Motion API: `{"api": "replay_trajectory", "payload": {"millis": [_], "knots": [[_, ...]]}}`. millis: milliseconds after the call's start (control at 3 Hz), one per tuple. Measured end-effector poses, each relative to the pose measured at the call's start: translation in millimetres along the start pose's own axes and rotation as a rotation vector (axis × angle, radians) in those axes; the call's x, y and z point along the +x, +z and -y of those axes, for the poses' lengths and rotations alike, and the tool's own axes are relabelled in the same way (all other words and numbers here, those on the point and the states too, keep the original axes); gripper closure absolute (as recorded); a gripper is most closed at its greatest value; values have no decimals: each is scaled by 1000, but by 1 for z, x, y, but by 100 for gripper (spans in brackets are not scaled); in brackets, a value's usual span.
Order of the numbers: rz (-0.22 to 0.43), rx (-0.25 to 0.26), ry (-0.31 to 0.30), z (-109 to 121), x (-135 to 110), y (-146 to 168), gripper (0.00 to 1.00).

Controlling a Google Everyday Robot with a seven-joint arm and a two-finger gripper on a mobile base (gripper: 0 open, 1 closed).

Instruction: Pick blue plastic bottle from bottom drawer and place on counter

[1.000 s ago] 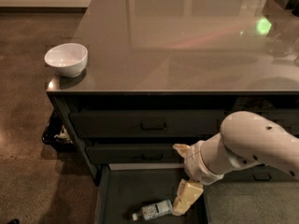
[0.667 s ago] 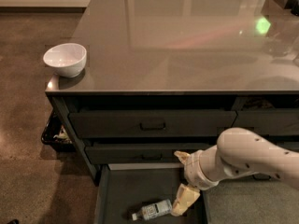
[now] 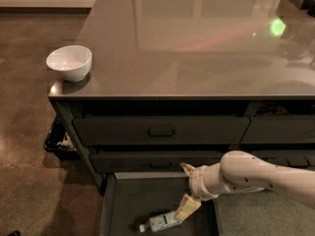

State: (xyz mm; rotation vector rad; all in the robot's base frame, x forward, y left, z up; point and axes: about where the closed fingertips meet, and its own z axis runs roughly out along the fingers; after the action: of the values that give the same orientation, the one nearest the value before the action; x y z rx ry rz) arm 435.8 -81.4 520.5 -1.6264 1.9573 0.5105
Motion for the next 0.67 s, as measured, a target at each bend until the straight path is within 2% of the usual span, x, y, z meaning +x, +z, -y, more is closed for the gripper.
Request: {"api": "replay_trajectory", "payload": {"millis": [333, 667], "knots": [[0, 0, 0, 0, 0, 0, 0], [37, 2, 28, -4, 15, 26, 0]]}}
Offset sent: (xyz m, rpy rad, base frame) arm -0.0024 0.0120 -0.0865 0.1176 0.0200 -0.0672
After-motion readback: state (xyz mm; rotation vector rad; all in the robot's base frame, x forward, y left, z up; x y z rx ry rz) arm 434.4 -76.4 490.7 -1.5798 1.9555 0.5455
